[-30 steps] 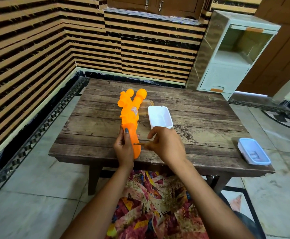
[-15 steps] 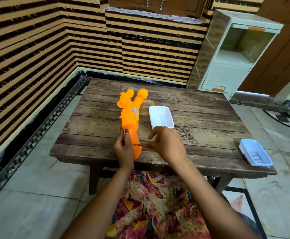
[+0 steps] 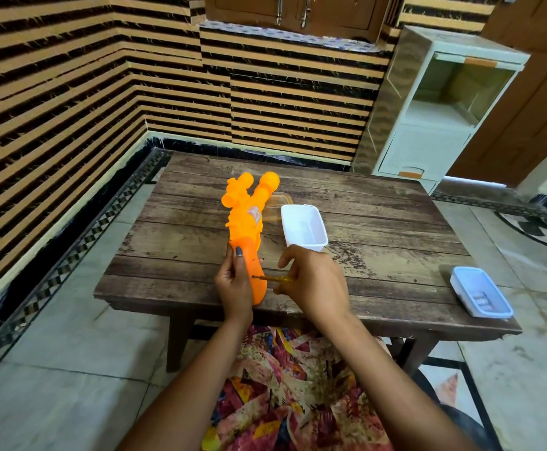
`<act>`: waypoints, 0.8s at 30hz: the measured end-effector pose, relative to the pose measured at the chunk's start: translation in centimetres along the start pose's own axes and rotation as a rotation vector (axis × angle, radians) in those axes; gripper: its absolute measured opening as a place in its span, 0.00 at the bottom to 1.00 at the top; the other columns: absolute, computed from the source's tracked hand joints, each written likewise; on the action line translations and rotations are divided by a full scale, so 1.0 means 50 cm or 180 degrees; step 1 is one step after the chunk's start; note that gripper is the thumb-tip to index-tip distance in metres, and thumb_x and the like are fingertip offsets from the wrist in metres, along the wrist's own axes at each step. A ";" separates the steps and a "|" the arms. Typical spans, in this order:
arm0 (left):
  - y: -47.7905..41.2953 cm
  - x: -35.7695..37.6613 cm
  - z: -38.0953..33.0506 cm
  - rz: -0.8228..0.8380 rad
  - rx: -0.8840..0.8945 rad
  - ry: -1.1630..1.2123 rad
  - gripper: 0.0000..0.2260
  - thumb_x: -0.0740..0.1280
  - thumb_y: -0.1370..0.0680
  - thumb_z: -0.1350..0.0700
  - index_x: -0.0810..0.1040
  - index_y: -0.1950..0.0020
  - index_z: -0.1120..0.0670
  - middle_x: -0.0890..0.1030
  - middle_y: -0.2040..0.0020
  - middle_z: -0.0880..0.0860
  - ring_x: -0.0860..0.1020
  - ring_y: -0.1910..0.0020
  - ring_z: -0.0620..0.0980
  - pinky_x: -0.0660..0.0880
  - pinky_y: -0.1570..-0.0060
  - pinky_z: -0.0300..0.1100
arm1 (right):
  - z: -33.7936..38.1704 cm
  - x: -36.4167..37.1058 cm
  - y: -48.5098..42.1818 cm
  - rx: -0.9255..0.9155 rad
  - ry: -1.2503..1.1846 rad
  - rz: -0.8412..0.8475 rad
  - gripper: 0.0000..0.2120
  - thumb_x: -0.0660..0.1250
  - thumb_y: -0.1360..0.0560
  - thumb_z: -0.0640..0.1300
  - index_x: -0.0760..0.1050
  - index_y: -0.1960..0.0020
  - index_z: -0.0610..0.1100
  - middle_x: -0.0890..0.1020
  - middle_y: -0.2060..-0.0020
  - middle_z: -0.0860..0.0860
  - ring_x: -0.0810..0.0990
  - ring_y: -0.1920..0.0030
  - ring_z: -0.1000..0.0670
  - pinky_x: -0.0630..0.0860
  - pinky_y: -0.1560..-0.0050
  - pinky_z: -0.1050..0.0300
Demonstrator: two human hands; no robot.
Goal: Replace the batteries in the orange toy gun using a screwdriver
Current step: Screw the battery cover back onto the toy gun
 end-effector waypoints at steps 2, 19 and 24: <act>-0.001 0.000 0.000 -0.0013 0.0011 -0.0001 0.31 0.62 0.29 0.40 0.73 0.37 0.64 0.81 0.59 0.62 0.78 0.60 0.57 0.76 0.57 0.55 | 0.000 -0.002 -0.003 0.0079 -0.0084 -0.0010 0.13 0.74 0.33 0.49 0.75 0.50 0.51 0.83 0.60 0.50 0.79 0.56 0.46 0.72 0.59 0.55; 0.003 -0.002 0.006 0.0002 0.0079 -0.0077 0.34 0.62 0.29 0.35 0.72 0.34 0.59 0.80 0.45 0.65 0.79 0.47 0.62 0.76 0.48 0.59 | 0.006 -0.021 -0.020 0.0055 -0.0136 0.0202 0.14 0.75 0.34 0.42 0.77 0.50 0.48 0.83 0.59 0.49 0.80 0.55 0.46 0.75 0.58 0.54; -0.002 -0.002 0.008 0.0032 0.0073 -0.0097 0.32 0.61 0.28 0.38 0.73 0.35 0.62 0.81 0.55 0.64 0.78 0.59 0.59 0.76 0.56 0.61 | 0.002 -0.015 -0.019 0.0097 -0.0132 0.0162 0.04 0.69 0.27 0.49 0.79 0.54 0.50 0.84 0.60 0.48 0.80 0.57 0.46 0.71 0.62 0.58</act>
Point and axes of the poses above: each hand's wrist, its own y-axis away from the middle knuckle, its own x-axis out of the palm, z = x × y, the point moved 1 cm from there along -y, towards the middle knuckle
